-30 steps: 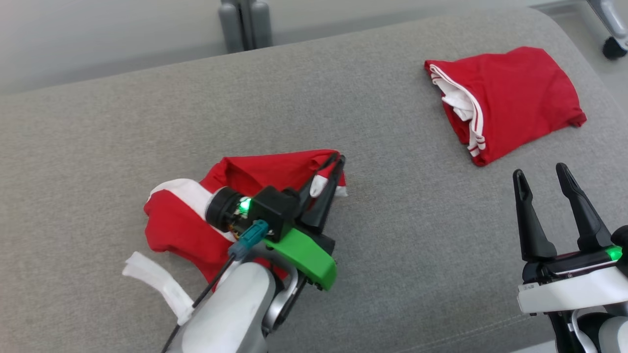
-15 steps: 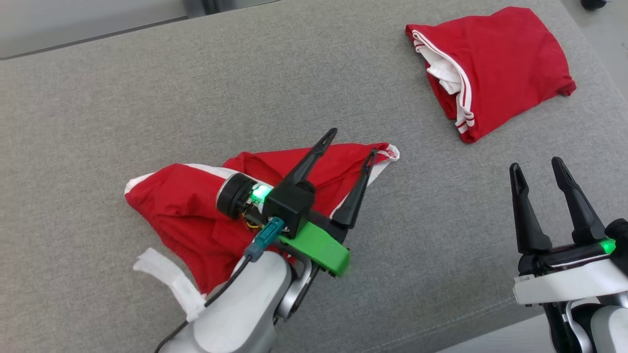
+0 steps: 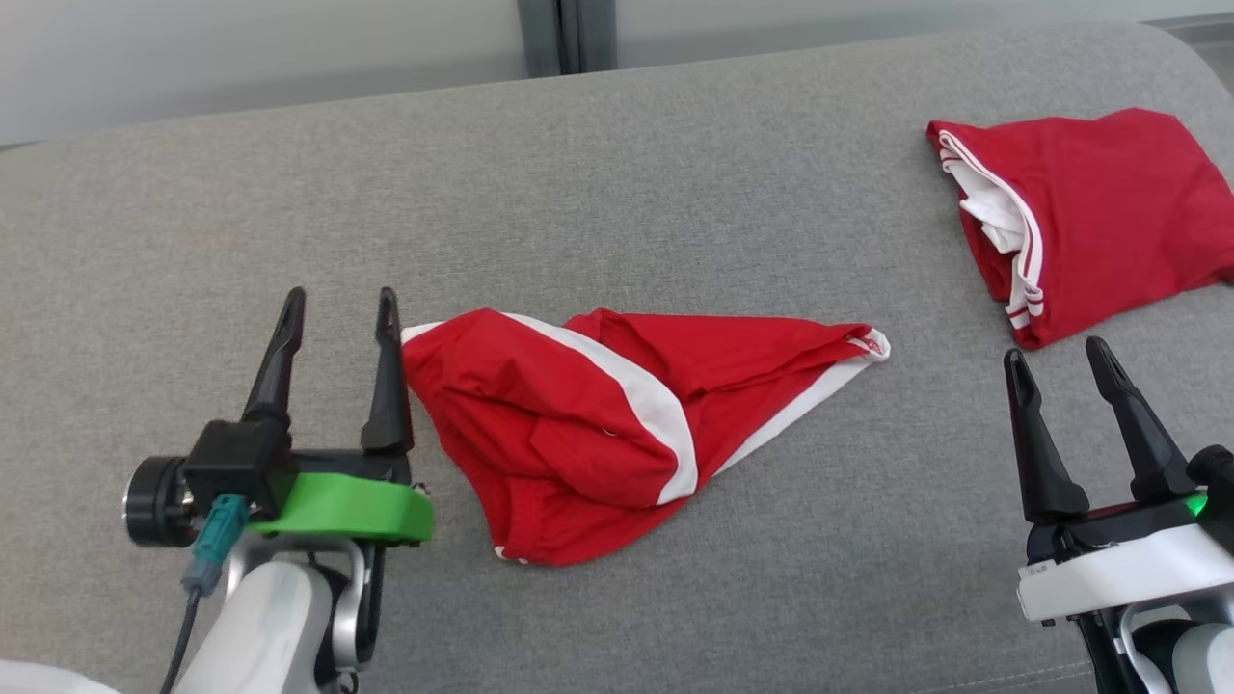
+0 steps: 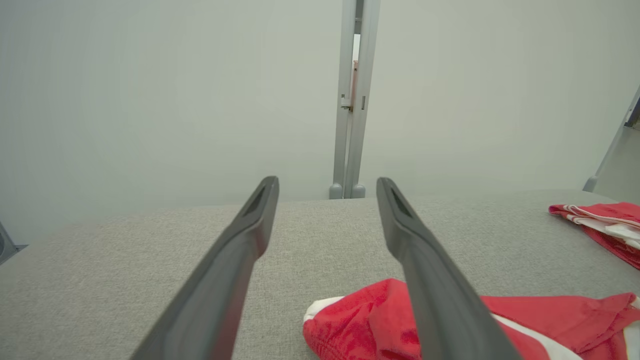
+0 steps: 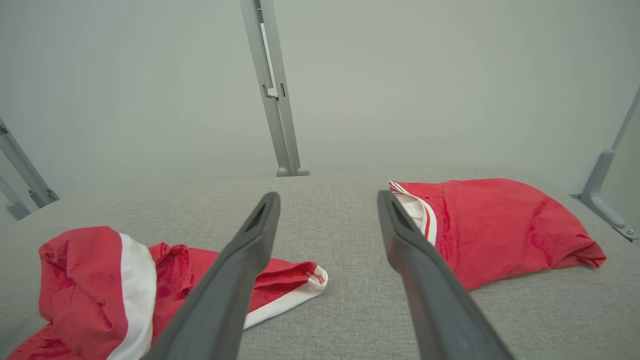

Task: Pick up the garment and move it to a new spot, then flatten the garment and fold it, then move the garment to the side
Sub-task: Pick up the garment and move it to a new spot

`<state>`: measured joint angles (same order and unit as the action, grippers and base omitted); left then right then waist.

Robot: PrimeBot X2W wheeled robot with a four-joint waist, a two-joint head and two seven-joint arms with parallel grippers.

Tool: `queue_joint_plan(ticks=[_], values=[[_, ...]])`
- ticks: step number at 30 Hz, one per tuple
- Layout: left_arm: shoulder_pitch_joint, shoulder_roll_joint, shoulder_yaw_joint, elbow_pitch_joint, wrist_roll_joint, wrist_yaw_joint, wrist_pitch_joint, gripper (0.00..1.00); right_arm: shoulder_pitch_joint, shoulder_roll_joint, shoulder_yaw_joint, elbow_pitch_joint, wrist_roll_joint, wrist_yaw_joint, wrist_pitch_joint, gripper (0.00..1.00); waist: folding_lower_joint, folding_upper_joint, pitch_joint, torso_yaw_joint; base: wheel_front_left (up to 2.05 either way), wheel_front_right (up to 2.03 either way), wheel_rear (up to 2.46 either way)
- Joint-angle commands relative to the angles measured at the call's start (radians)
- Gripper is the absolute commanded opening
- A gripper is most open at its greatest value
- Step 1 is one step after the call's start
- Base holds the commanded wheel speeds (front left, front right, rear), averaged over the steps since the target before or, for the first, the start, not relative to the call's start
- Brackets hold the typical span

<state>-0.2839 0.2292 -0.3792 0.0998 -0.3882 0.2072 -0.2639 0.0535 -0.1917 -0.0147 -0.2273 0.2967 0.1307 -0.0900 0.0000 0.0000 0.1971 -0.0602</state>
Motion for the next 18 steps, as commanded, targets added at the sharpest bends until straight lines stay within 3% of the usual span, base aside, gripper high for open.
queue_joint_plan(ticks=[1, 7, 18], values=[[0.033, 0.015, 0.019, -0.006, -0.010, 0.001, 0.000, 1.00, 0.015, 0.000, 0.000, -0.002, -0.003, 0.000, 0.003, 1.00, 0.0000, 0.0000, -0.051, 0.051, 0.00, 0.00, 0.00], [0.130, 0.063, 0.060, -0.004, -0.029, -0.022, 0.000, 1.00, 0.050, 0.005, 0.007, 0.005, -0.007, 0.000, 0.019, 1.00, 0.0000, 0.0000, -0.088, 0.059, 0.00, 0.00, 0.00], [0.243, 0.093, 0.039, -0.032, -0.040, -0.014, 0.023, 1.00, 0.127, 0.031, -0.005, 0.008, -0.013, 0.000, 0.051, 1.00, 0.0000, 0.0000, -0.155, 0.038, 0.00, 0.00, 0.00]])
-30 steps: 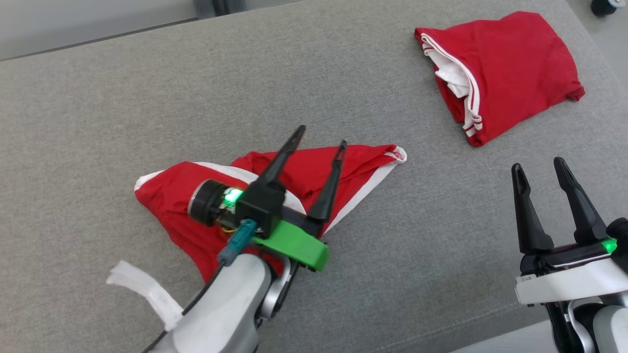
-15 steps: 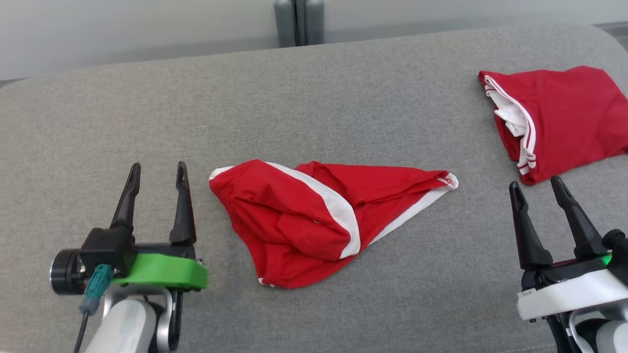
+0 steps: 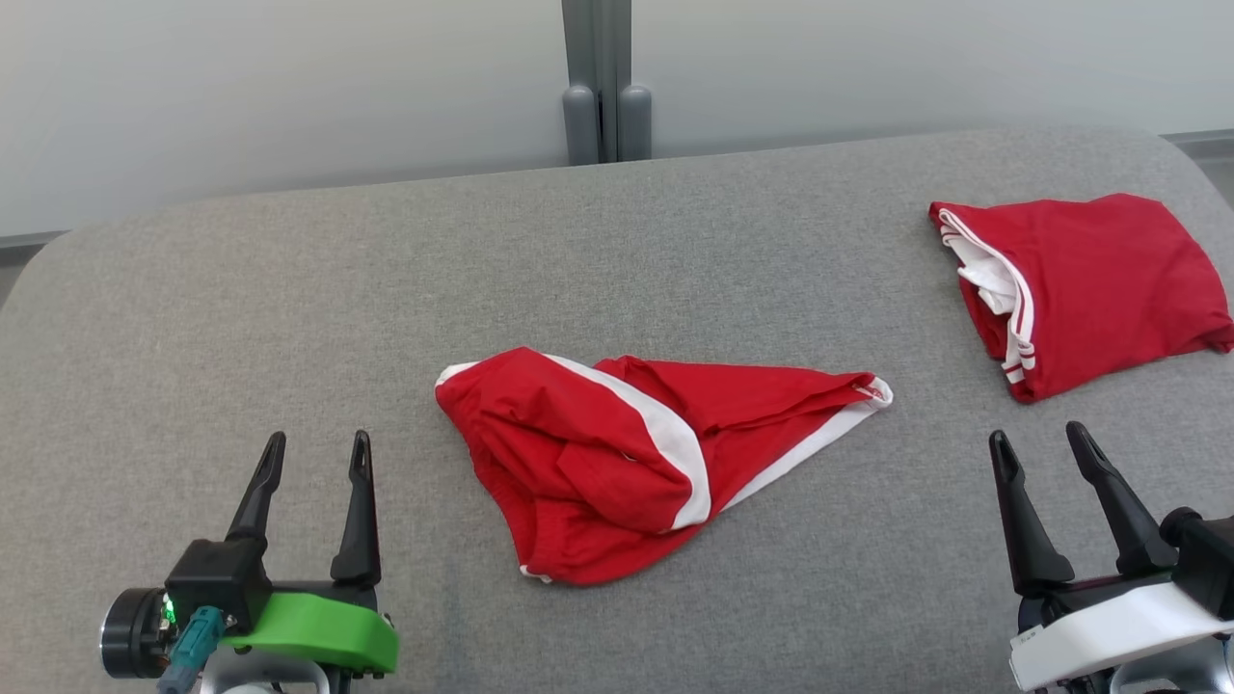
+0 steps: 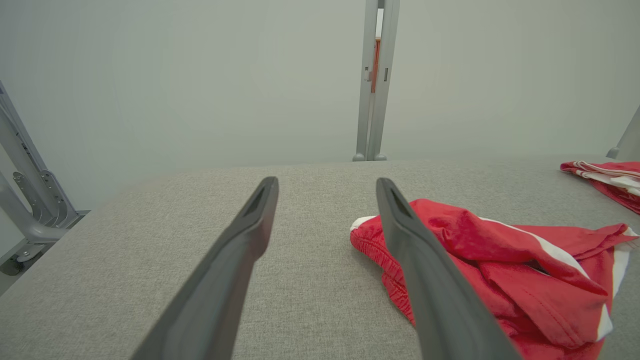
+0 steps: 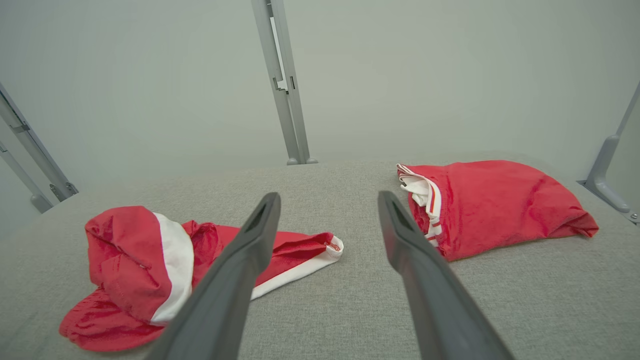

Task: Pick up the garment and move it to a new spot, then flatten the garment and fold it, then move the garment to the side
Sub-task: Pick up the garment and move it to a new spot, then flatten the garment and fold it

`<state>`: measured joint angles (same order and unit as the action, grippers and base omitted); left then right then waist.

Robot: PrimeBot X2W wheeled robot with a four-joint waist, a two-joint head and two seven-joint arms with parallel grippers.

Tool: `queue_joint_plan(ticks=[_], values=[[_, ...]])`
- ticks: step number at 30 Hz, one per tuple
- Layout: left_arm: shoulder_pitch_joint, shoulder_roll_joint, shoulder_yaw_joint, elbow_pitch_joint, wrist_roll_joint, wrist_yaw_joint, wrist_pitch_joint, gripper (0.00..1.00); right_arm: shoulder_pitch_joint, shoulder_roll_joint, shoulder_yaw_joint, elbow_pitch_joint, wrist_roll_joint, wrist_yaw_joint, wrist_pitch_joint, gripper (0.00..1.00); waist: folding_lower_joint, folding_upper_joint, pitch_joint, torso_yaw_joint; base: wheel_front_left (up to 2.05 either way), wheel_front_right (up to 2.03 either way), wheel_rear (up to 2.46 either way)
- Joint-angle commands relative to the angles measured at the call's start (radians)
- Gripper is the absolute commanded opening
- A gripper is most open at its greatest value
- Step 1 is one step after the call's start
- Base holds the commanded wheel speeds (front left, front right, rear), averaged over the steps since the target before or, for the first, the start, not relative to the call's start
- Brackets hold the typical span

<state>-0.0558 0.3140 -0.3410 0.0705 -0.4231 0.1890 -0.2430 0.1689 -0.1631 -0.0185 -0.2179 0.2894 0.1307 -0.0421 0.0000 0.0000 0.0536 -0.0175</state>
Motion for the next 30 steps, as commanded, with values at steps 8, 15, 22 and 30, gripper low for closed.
queue_joint_plan(ticks=[8, 15, 22, 30], values=[[0.037, 0.015, -0.006, -0.019, -0.006, 0.009, 0.011, 1.00, 0.030, 0.011, -0.004, -0.010, -0.008, 0.000, 0.013, 1.00, 0.0000, 0.0000, -0.025, -0.005, 0.00, 0.00, 0.00], [0.034, 0.020, -0.009, -0.024, 0.000, 0.014, 0.007, 1.00, 0.023, 0.014, -0.007, -0.012, -0.010, 0.000, 0.011, 1.00, 0.0000, 0.0000, -0.021, -0.004, 0.00, 0.00, 0.00], [0.004, 0.022, -0.013, -0.035, 0.007, 0.011, 0.002, 1.00, 0.011, 0.005, -0.003, -0.012, -0.010, 0.000, 0.021, 1.00, 0.0000, 0.0000, 0.002, 0.010, 0.00, 0.00, 0.00], [-0.092, 0.001, -0.042, -0.051, 0.038, -0.005, -0.001, 1.00, -0.069, -0.046, 0.120, 0.068, 0.024, 0.000, 0.049, 1.00, 0.0000, 0.0000, 0.108, 0.073, 0.00, 0.00, 0.00]])
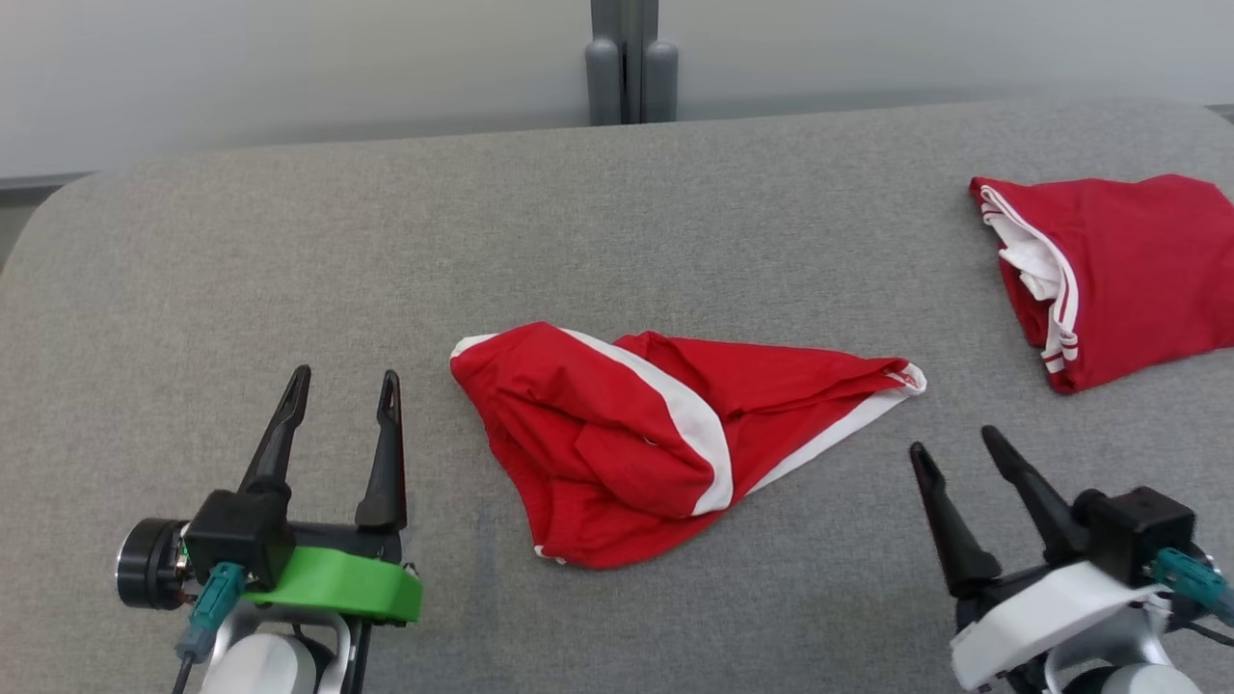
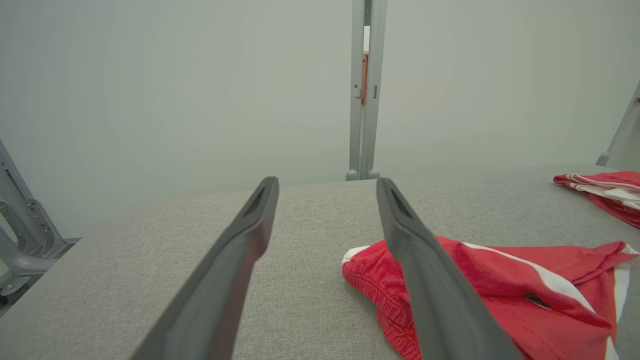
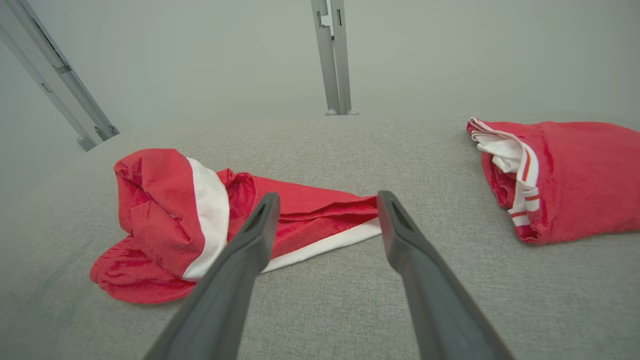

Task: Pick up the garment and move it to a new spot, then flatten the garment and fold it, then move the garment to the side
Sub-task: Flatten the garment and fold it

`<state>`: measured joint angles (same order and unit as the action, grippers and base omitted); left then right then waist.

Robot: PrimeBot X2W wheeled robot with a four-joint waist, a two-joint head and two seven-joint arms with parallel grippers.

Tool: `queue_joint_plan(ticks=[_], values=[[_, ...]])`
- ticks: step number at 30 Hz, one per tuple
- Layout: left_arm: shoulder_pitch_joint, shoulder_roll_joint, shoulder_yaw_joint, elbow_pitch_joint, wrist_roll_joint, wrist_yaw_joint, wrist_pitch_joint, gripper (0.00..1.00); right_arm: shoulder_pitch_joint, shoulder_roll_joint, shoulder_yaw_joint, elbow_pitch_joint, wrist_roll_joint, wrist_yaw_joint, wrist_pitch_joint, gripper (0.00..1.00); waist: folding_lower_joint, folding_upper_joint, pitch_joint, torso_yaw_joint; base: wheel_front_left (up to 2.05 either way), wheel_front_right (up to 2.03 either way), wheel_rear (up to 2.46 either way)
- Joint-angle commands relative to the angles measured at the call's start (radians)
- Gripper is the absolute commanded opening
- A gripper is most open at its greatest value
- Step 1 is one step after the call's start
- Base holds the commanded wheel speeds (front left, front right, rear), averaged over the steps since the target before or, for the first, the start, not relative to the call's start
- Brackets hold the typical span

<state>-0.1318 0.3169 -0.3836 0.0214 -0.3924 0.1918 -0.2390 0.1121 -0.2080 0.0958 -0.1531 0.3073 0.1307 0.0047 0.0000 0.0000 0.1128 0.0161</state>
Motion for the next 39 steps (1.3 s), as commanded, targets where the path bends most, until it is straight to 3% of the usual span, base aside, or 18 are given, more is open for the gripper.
queue_joint_plan(ticks=[1, 7, 12, 13, 14, 15, 16, 24, 33, 38, 39], values=[[-0.032, -0.007, -0.004, 0.000, 0.013, -0.009, -0.007, 1.00, -0.031, -0.009, 0.042, 0.028, 0.014, 0.000, 0.005, 1.00, 0.0000, 0.0000, 0.064, 0.050, 0.00, 0.00, 0.00], [-0.086, -0.040, -0.016, 0.019, 0.025, -0.017, -0.019, 1.00, -0.153, -0.006, 0.245, 0.187, 0.073, 0.000, -0.004, 1.00, 0.0000, 0.0000, 0.115, 0.093, 0.00, 0.00, 0.00], [-0.111, -0.067, -0.018, 0.040, 0.035, -0.027, -0.024, 1.00, -0.260, 0.027, 0.335, 0.359, 0.121, 0.000, -0.020, 1.00, 0.0000, 0.0000, 0.138, 0.116, 0.00, 0.00, 0.00], [-0.112, -0.069, -0.018, 0.043, 0.036, -0.028, -0.025, 1.00, -0.269, 0.029, 0.340, 0.381, 0.125, 0.000, -0.017, 0.77, 0.0000, 0.0000, 0.139, 0.117, 0.00, 0.00, 0.00], [-0.114, -0.071, -0.017, 0.046, 0.037, -0.030, -0.026, 1.00, -0.280, 0.031, 0.351, 0.403, 0.140, 0.000, -0.012, 0.45, 0.0000, 0.0000, 0.141, 0.119, 0.00, 0.00, 0.00], [-0.115, -0.073, -0.016, 0.048, 0.037, -0.031, -0.027, 1.00, -0.290, 0.030, 0.357, 0.418, 0.146, 0.000, -0.010, 0.37, 0.0000, 0.0000, 0.142, 0.119, 0.00, 0.00, 0.00], [-0.117, -0.076, -0.015, 0.050, 0.040, -0.034, -0.027, 1.00, -0.301, 0.025, 0.366, 0.430, 0.154, 0.000, -0.013, 0.00, 0.0000, 0.0000, 0.143, 0.119, 0.00, 0.00, 0.00], [-0.122, -0.093, 0.005, 0.050, 0.059, -0.043, -0.027, 1.00, -0.349, -0.052, 0.371, 0.403, 0.159, 0.000, -0.087, 0.00, 0.0000, 0.0000, 0.140, 0.102, 0.00, 0.00, 0.00], [-0.108, -0.100, 0.034, 0.037, 0.077, -0.052, -0.026, 1.00, -0.315, -0.281, 0.192, 0.258, 0.067, 0.000, -0.027, 0.00, 0.0000, 0.0000, 0.145, 0.061, 0.00, 0.00, 0.00], [-0.112, -0.111, 0.041, 0.044, 0.085, -0.062, -0.026, 1.00, -0.272, -0.326, 0.124, 0.286, 0.058, 0.000, -0.001, 0.00, 0.0000, 0.0000, 0.149, 0.054, 0.00, 0.00, 0.00], [-0.111, -0.114, 0.042, 0.045, 0.085, -0.064, -0.026, 1.00, -0.262, -0.318, 0.112, 0.304, 0.056, 0.000, -0.005, 0.38, 0.0000, 0.0000, 0.148, 0.053, 0.00, 0.00, 0.00]])
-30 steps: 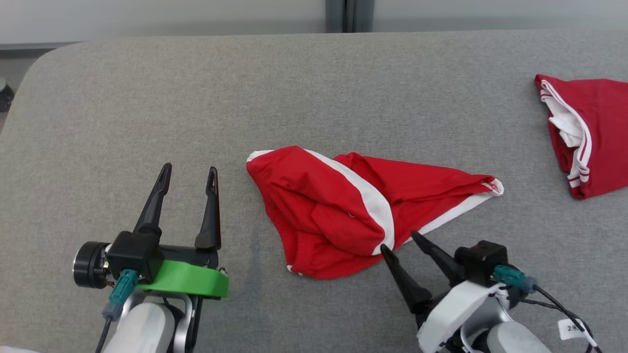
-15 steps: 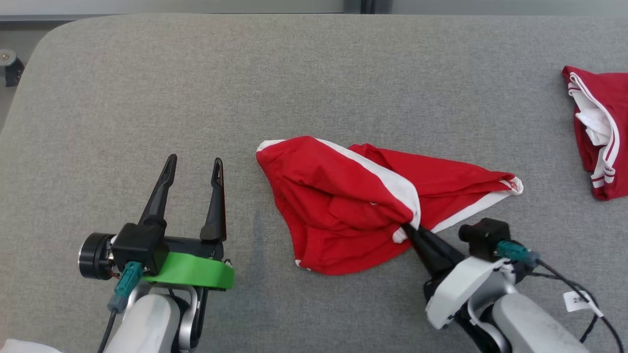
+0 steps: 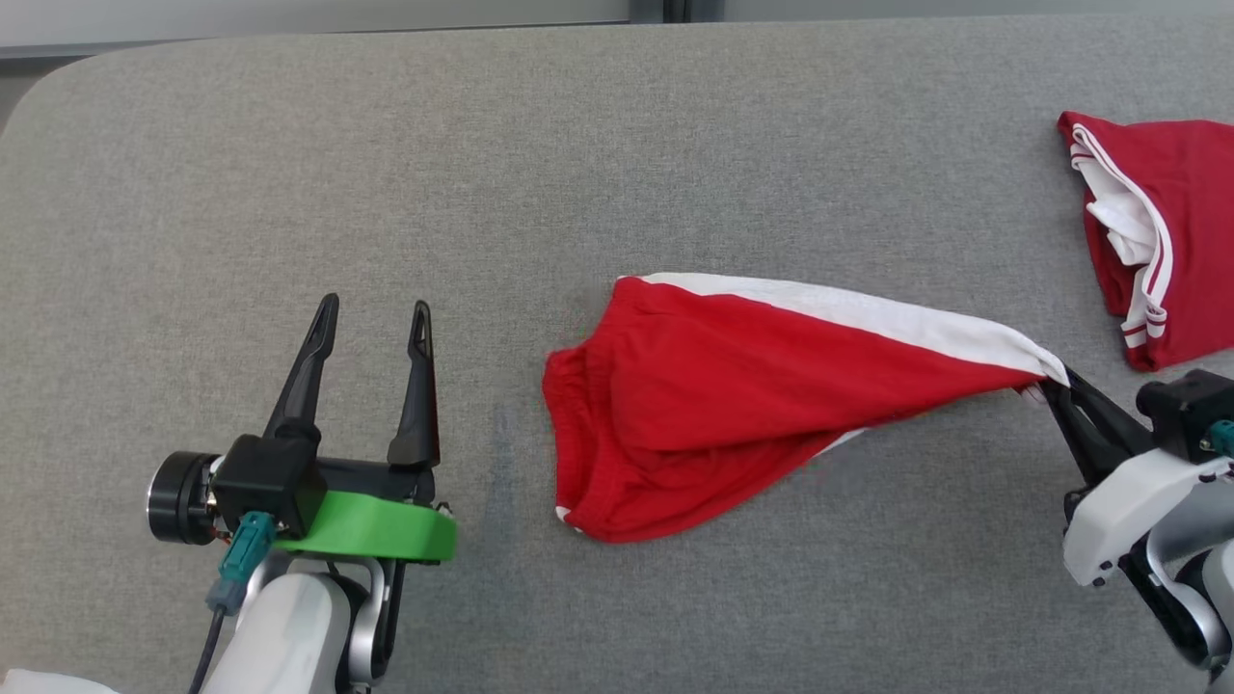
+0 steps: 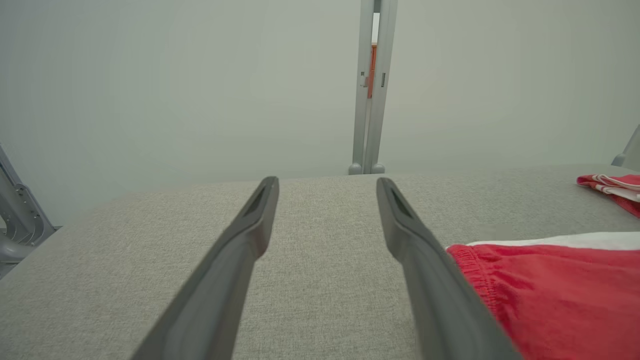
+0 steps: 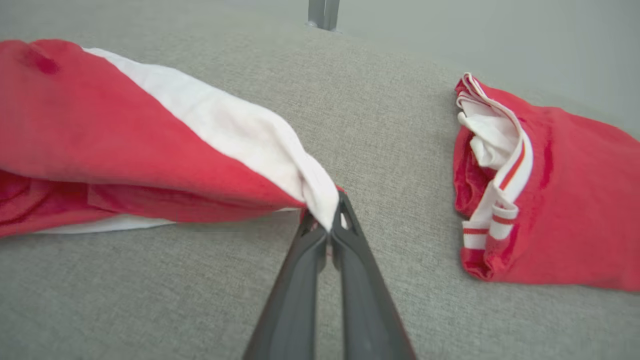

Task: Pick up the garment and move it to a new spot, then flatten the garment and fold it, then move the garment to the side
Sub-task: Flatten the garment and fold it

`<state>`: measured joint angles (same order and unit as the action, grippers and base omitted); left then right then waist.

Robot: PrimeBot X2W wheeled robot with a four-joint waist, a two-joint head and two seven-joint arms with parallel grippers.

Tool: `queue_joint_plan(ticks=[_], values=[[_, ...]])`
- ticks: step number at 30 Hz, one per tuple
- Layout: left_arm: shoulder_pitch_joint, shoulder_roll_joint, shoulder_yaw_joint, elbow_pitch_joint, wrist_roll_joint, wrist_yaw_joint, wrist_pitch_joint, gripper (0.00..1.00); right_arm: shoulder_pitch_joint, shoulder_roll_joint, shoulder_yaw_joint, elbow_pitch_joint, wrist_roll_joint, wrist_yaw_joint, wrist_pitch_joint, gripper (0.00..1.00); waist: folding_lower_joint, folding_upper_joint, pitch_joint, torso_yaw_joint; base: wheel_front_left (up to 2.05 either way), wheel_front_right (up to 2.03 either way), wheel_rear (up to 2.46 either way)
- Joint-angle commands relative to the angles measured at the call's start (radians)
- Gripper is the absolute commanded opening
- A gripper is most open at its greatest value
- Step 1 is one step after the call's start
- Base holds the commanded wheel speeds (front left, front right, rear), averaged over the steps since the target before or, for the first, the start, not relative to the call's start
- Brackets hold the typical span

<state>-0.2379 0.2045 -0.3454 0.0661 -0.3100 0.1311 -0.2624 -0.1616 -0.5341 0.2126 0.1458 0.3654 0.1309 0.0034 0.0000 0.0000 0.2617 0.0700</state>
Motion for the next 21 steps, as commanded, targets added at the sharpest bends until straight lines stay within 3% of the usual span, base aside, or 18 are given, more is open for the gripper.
queue_joint_plan(ticks=[1, 2, 6, 9, 21], values=[[-0.003, -0.003, 0.005, 0.002, 0.004, -0.006, -0.003, 1.00, 0.017, 0.023, -0.014, 0.016, 0.007, 0.000, -0.017, 0.93, 0.0000, 0.0000, -0.002, -0.001, 0.00, 0.00, 0.00], [0.000, -0.005, 0.007, 0.005, 0.005, -0.007, -0.003, 1.00, 0.022, 0.039, -0.027, 0.027, 0.012, 0.000, -0.033, 1.00, 0.0000, 0.0000, -0.004, -0.001, 0.00, 0.00, 0.00], [0.013, -0.011, 0.015, 0.010, 0.010, -0.008, -0.003, 1.00, 0.046, 0.103, -0.088, 0.029, 0.022, 0.000, -0.116, 1.00, 0.0000, 0.0000, -0.012, -0.004, 0.00, 0.00, 0.00], [0.032, -0.006, 0.028, 0.014, 0.013, -0.003, -0.003, 1.00, 0.083, 0.160, -0.147, -0.052, 0.007, 0.000, -0.171, 1.00, 0.0000, 0.0000, -0.028, -0.015, 0.00, 0.00, 0.00], [0.106, 0.014, 0.057, 0.008, 0.000, 0.019, -0.001, 1.00, 0.223, 0.310, -0.253, -0.333, -0.048, 0.000, -0.155, 1.00, 0.0000, 0.0000, -0.092, -0.055, 0.00, 0.00, 0.00]])
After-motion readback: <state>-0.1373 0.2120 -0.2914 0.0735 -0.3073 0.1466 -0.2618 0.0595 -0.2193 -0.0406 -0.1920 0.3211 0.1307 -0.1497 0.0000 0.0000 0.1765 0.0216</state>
